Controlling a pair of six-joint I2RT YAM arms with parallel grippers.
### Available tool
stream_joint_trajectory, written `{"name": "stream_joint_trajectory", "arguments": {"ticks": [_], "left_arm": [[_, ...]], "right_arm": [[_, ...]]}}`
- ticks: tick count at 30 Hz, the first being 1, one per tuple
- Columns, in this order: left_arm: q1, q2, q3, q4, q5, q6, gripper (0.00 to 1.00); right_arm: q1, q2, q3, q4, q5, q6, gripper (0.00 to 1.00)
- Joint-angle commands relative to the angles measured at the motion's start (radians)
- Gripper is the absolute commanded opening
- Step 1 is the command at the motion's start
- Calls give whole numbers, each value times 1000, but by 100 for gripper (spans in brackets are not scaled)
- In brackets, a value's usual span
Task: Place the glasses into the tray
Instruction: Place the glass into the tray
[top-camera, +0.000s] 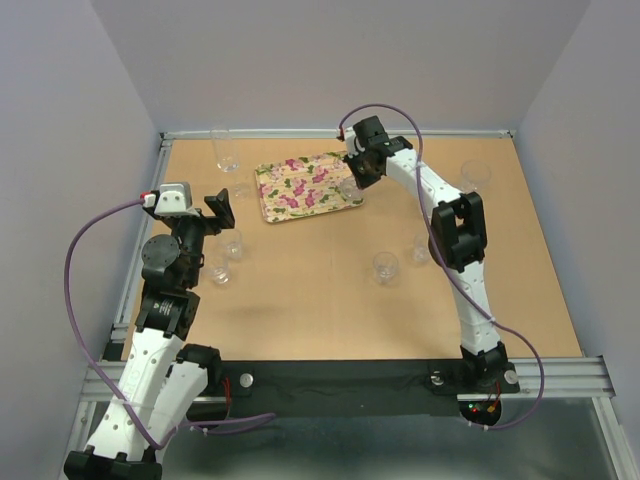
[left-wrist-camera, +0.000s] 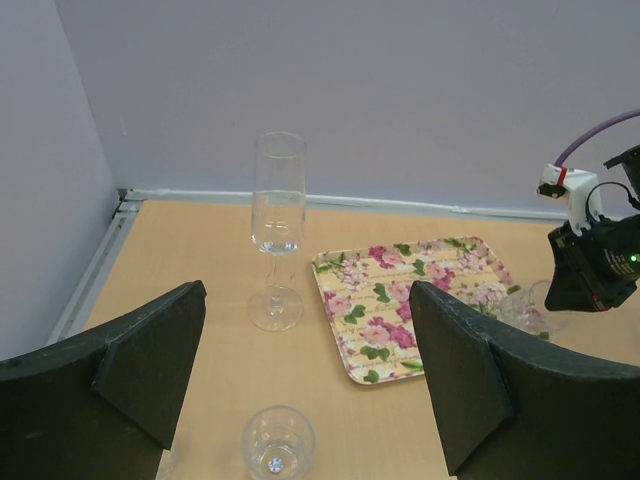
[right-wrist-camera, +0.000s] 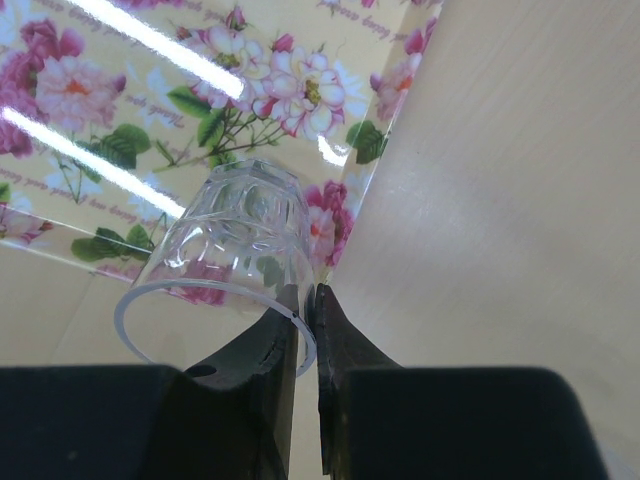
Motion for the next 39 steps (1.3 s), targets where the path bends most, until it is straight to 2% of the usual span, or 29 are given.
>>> {"name": "stream_joint_trajectory", "arguments": {"ticks": [1,16,19,28,31,32,33,39], "left_arm": [[-1,-18,-13,59,11,-2,94],[-1,-18,-14,59,11,-2,94],[-1,-18,-14,61,11,-2,94],[-1,-18,-14,61,11,-2,94],[-1,-17,-14,61,11,-2,94],[-1,-15,-14,62,11,-2,94],[-1,-15,-14,62,11,0,94],[-1,-13,-14,61,14,-2,94]], "right_arm": [[8,-76,-8,-20,4,4,7],[8,-57,29,-41,-2,15,18],[8,-47,50,-47,-4,19,26],[8,-21,99,-49,-2,23,30],[8,-13,127,-50,-1,20,46],[8,-13,136,-49,1,21,54],[8,-13,153,-49,4,20,57],[8,-25,189,-47,-10,13,58]]}}
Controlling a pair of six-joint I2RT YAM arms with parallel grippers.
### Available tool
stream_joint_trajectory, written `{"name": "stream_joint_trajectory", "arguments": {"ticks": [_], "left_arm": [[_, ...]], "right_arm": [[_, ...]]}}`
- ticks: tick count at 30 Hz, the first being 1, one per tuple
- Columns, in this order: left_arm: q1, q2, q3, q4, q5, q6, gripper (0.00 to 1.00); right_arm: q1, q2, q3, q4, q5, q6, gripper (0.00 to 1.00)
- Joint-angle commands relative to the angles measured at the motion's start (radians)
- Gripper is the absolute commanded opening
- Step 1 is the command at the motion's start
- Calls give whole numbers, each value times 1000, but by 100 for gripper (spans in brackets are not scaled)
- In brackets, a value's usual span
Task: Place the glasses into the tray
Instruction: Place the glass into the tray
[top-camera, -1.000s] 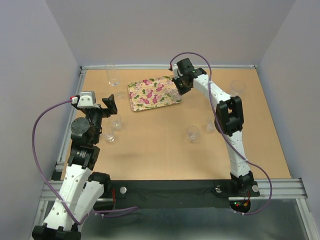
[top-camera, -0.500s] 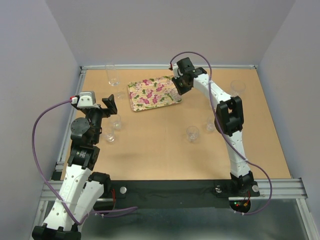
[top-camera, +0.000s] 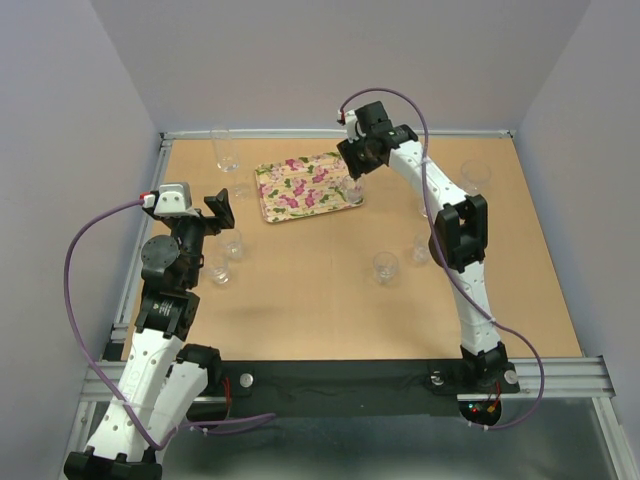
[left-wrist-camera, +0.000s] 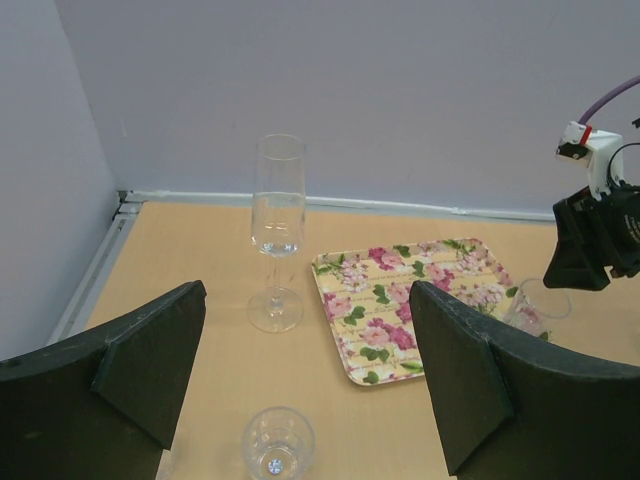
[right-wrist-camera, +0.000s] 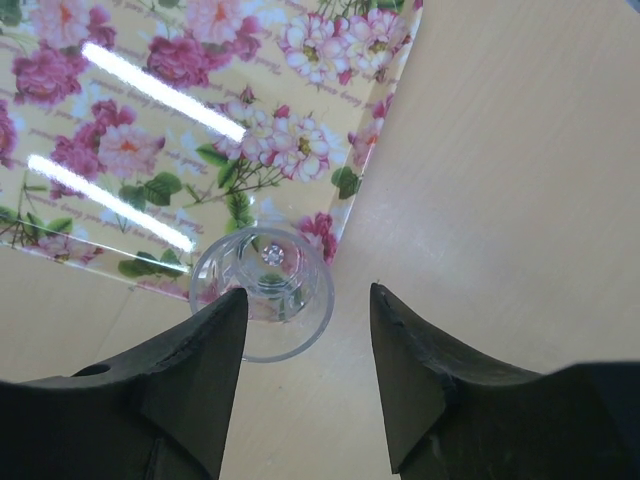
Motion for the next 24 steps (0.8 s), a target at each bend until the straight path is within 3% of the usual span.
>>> {"name": "stream_joint_trajectory", "arguments": {"ticks": [1,4,7,13,24], "left_arm": [[-1,-9,-14,62,21,1,94],[-1,-9,-14,63,50,6,94],[-1,-5,-14,65,65,7,94],[-3,3,-14,68,91,6,94],[-3,50,6,48,111,-52,94]], "right_arm": [[8,-24,57,9,-11,-6,58],[7,-65,42,11,-37,-23,60],[5,-136,-27,34,-83,-60,79],[-6,-312,-255,106,-153,-120,98],[-41,-703,-754,296,-345,-248,100]]}}
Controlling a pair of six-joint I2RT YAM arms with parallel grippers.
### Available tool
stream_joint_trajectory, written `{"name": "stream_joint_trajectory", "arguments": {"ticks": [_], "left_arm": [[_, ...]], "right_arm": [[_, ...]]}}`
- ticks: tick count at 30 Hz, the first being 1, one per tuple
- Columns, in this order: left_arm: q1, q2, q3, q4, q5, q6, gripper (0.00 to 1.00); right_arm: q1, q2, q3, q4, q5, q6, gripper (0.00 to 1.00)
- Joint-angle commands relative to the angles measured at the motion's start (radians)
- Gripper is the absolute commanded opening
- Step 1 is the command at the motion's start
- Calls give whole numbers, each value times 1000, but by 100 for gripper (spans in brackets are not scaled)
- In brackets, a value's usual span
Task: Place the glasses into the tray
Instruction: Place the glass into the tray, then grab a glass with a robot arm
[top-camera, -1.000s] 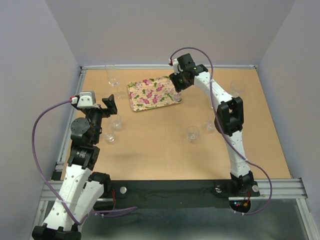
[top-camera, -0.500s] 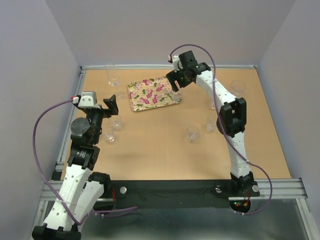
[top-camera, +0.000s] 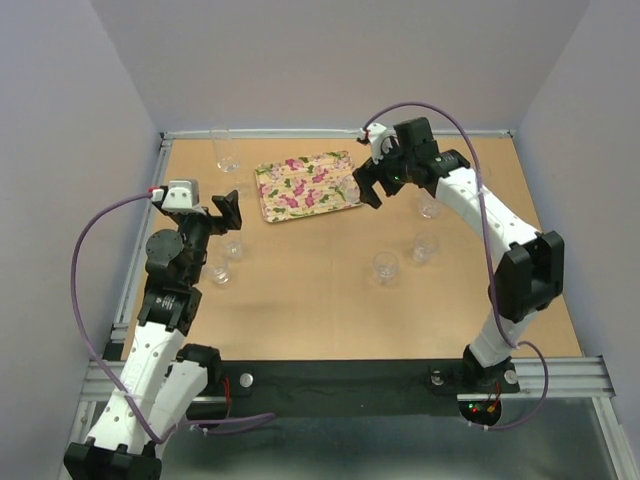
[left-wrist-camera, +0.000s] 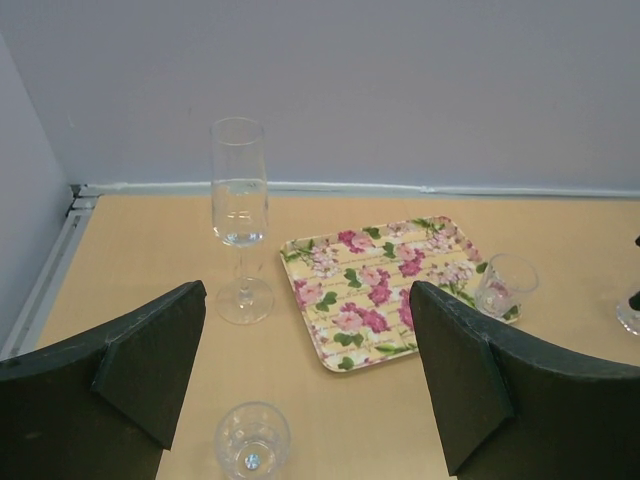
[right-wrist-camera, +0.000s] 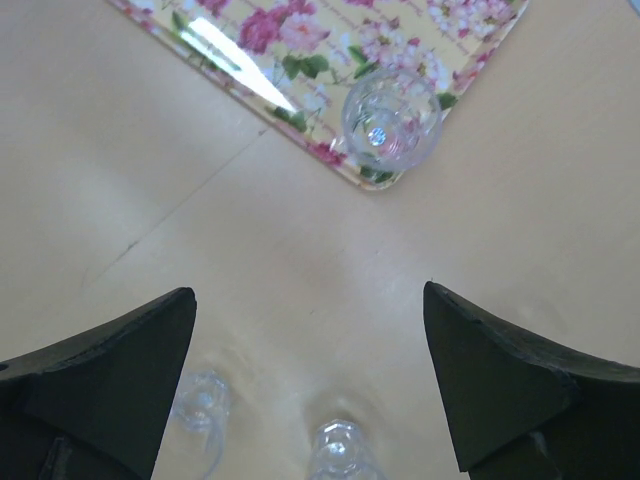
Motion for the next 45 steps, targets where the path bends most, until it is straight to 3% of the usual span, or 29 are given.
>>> {"name": "stream_joint_trajectory", "arguments": {"ticks": [1,3,9,15,24,33,45], "left_arm": [[-3,29,9,40,34,-38,94],[-3,45,15,37,40,-60,94],[-3,216,103,41,317,-86,94],[-30,394,207,30,431,-126,94],[-291,733,463,-118,272,18,95],[-372,1063,738,-207,225,159,97],[-412,1436,1124,-402,281,192,97]], "right_arm": [[-24,-169,-155,127,-115,-78,100],[-50,-222,-238,154,-148,-98,100],[-152,-358,-376,165,-352,-124,100],[-189,-461,-452,162,-516,-160,100],[-215,-503,-501,164,-543,-190,100],[-312,-527,-518,165,-601,-156,100],[-341,-527,-538,167,-630,-165,100]]}}
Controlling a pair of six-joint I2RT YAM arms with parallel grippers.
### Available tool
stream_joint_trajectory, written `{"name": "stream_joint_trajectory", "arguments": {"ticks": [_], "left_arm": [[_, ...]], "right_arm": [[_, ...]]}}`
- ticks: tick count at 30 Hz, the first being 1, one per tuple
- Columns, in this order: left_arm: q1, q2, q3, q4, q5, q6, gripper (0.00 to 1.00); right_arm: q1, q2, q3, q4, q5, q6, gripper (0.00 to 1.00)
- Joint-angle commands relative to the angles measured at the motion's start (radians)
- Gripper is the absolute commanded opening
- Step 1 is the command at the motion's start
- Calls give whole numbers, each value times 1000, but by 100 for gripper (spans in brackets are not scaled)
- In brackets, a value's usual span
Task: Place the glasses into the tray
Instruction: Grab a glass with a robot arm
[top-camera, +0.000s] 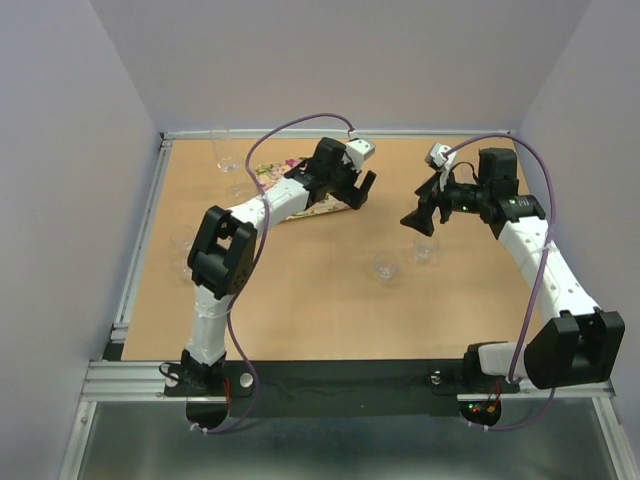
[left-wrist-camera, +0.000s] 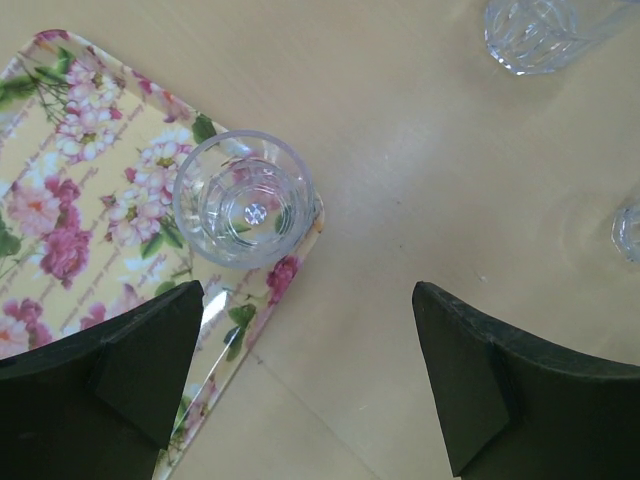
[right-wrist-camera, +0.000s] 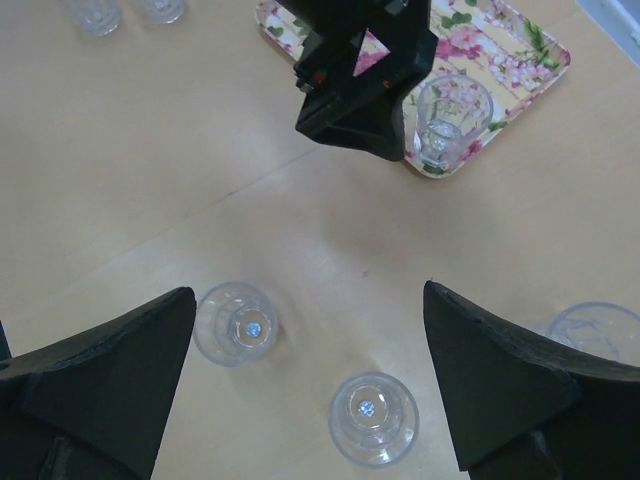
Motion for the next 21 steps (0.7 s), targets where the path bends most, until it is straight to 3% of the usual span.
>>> {"name": "stream_joint_trajectory", "arguments": {"ticks": [1,10,21], "left_arm": [[-11,50,137,-86,7,22,97],[-25,132,236,-121,-166,-18,97],[-38,120,219,-72,-203,-16,97]], "right_arm": [[-12,-16,-14,34,-35,-5,100],[-21,-5,-18,34,-46,-6,100],[-29,1,-18,36,-52,-5,100]]}}
